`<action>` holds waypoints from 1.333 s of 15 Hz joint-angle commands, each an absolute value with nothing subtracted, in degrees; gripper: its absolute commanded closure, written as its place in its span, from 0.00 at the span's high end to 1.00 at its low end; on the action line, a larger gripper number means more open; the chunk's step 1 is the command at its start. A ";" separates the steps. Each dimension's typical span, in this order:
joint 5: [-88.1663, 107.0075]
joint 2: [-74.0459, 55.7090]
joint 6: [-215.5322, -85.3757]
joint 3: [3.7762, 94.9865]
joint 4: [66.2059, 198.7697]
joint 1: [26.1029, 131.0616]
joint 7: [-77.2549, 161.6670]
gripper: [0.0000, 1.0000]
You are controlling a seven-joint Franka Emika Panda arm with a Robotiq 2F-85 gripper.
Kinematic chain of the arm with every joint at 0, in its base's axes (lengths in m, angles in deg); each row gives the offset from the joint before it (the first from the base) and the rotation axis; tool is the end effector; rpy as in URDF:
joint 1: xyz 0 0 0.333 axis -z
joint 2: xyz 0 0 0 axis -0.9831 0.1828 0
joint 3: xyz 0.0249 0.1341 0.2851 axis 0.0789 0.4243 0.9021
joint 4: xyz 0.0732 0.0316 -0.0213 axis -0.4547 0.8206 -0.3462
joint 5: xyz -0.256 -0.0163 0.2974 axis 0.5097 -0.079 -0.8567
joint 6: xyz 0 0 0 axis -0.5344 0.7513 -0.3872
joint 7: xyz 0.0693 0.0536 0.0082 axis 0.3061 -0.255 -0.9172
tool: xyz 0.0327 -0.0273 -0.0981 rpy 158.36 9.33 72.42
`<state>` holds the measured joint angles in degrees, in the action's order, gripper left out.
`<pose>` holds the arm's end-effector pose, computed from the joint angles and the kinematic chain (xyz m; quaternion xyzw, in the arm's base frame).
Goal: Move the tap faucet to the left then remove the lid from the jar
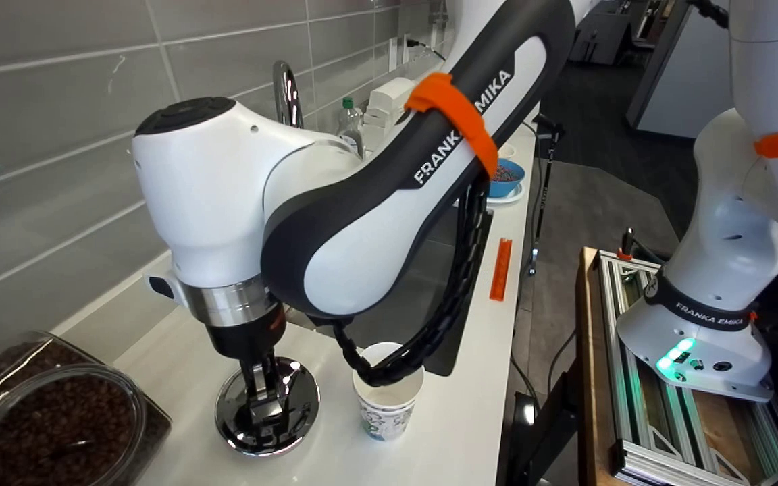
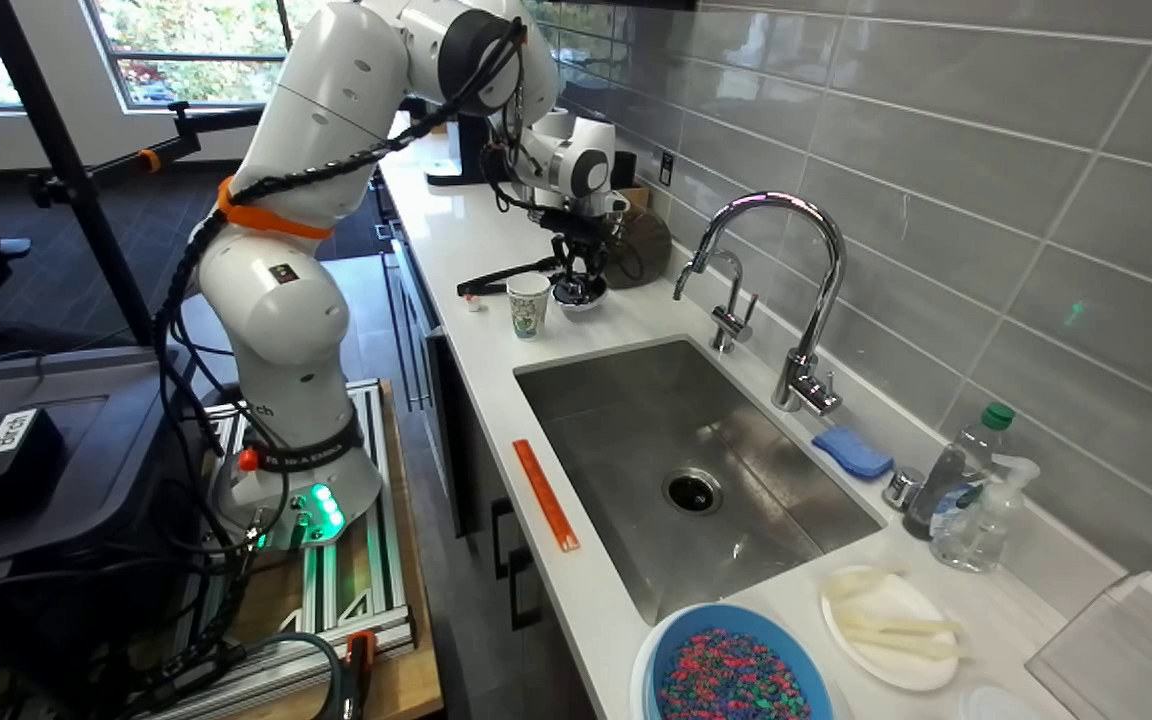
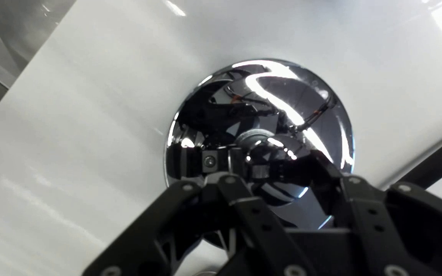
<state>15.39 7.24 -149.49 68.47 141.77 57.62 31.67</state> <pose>0.5370 0.3834 0.2459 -0.9180 -0.3964 0.0003 0.0151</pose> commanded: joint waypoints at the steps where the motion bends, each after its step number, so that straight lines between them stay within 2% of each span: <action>1: 15.32 9.88 -146.73 68.51 138.28 57.23 30.34 0.21; 17: 15.50 14.67 -146.50 68.18 134.45 56.65 30.01 0.22; 20: 15.45 14.77 -146.48 68.22 134.15 56.66 29.98 0.60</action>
<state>15.39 13.67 -148.56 68.45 136.14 57.17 30.66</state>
